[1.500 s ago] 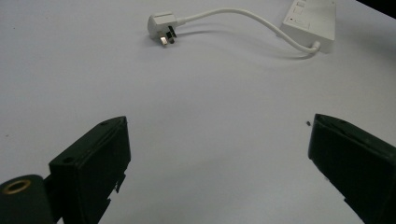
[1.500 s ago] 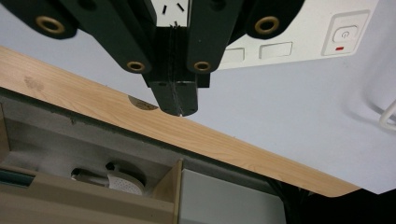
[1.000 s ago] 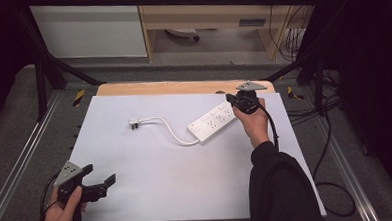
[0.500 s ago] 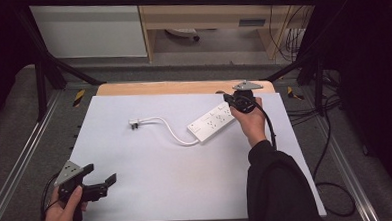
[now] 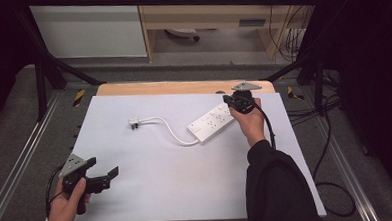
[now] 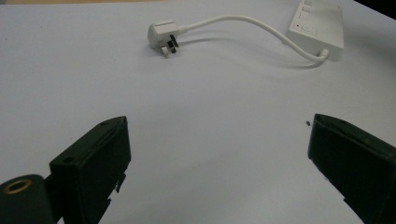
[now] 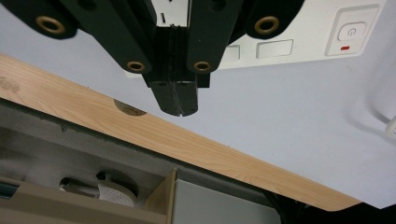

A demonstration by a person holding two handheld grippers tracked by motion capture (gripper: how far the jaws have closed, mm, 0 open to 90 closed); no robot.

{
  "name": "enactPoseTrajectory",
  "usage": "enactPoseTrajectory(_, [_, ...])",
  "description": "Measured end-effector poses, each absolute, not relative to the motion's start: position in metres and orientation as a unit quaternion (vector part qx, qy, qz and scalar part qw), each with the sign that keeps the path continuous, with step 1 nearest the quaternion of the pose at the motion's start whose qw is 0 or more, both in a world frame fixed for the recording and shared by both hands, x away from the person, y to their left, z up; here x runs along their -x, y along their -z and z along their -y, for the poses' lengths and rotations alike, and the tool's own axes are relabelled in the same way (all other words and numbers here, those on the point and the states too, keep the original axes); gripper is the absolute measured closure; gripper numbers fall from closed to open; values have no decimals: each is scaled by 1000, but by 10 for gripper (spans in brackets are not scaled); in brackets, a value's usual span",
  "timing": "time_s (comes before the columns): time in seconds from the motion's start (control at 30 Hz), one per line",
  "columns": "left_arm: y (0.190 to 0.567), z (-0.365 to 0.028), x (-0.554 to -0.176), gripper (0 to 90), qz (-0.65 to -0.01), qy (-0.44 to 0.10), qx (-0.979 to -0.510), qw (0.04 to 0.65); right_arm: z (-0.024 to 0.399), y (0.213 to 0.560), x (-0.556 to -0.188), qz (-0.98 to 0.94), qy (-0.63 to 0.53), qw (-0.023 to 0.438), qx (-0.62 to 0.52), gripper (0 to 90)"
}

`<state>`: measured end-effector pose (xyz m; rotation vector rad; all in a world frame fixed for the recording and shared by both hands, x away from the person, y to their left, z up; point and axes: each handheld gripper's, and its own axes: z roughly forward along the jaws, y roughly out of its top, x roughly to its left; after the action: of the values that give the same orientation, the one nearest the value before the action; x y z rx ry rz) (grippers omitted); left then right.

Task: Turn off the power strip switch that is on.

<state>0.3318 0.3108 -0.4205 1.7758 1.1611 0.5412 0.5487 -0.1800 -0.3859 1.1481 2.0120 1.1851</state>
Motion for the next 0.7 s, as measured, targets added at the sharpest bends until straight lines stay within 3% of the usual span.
enactPoseTrajectory(0.7, [422, -312, -336, 57, -470, -219, -722, 458, 170, 399, -556, -754, -424, 250, -435, 900])
